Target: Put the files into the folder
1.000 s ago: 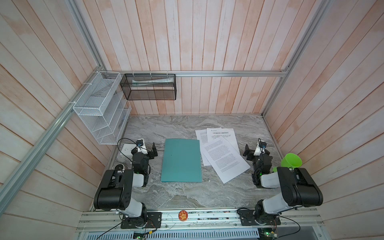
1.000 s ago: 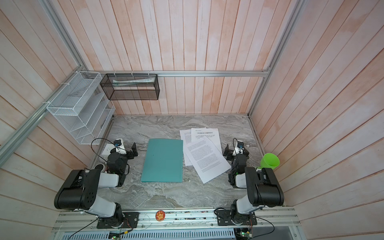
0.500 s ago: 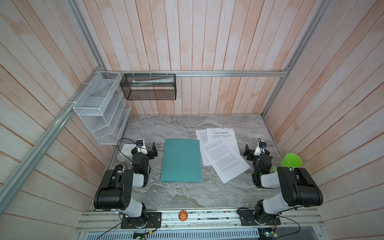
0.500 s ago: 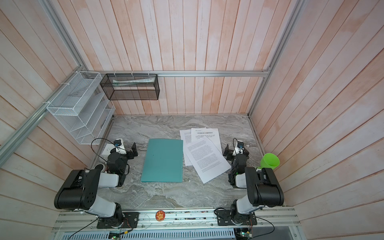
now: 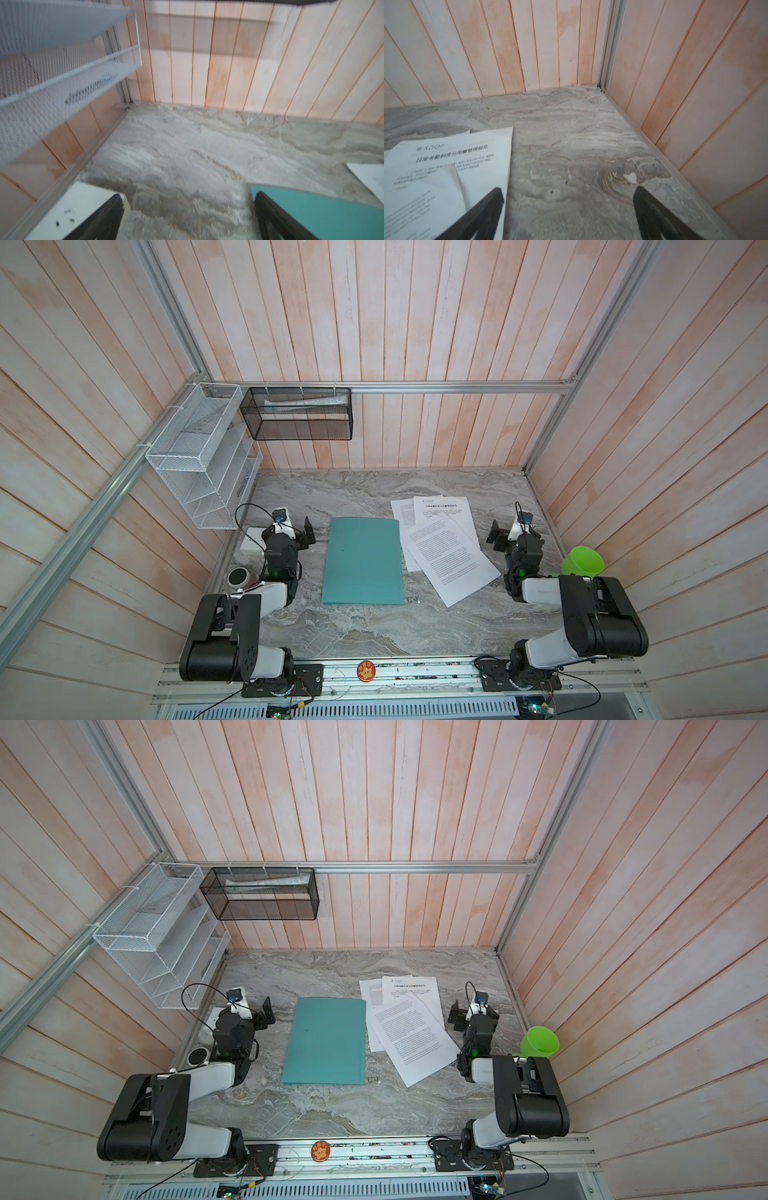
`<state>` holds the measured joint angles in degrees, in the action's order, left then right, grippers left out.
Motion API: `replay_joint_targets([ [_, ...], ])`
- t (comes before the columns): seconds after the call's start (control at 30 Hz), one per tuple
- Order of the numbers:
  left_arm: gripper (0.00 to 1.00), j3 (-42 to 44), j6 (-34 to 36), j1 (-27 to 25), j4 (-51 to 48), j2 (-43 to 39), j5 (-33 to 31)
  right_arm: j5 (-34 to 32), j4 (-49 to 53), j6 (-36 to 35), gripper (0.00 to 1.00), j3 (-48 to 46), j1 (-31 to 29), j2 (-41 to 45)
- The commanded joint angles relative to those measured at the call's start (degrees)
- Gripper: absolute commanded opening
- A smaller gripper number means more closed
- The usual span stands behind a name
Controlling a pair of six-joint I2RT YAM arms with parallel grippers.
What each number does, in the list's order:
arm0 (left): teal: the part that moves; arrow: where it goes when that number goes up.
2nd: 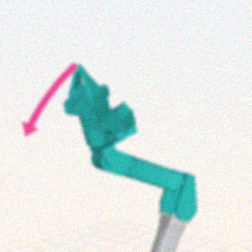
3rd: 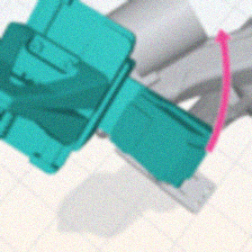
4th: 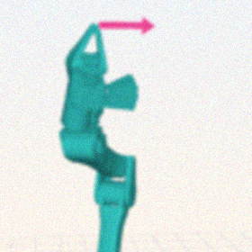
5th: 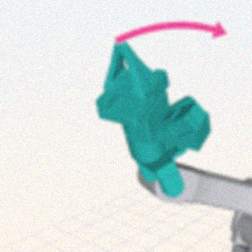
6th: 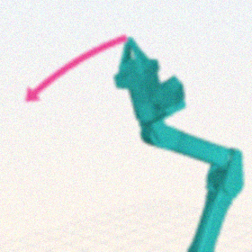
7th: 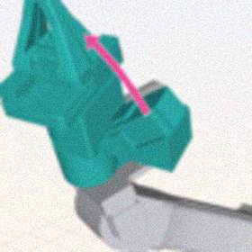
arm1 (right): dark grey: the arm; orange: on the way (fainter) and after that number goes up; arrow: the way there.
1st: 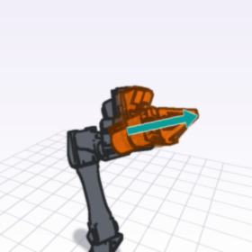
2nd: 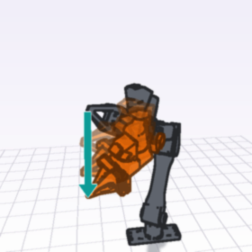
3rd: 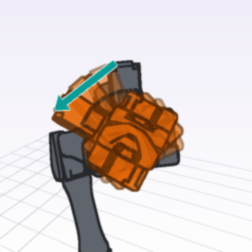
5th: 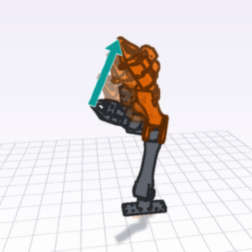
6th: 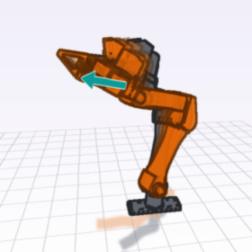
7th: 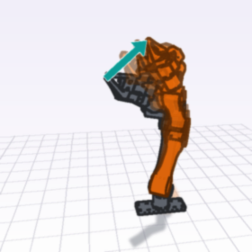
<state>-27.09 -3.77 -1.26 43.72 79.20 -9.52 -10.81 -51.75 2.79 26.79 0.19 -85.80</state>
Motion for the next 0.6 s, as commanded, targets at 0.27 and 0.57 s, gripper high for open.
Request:
replay_joint_targets([
  [0.27, 1.00, -17.0, -16.9, -5.4, -45.4, -4.4, 5.4, 19.2, 29.7, 19.7, 0.96, 16.1, -5.3, 6.7],
  [0.57, 1.00, -3.9, -41.5, -15.9, -61.1, -27.3, 17.4, 40.5, 29.0, 30.7, 0.90, 18.4, -15.0, 2.2],
])
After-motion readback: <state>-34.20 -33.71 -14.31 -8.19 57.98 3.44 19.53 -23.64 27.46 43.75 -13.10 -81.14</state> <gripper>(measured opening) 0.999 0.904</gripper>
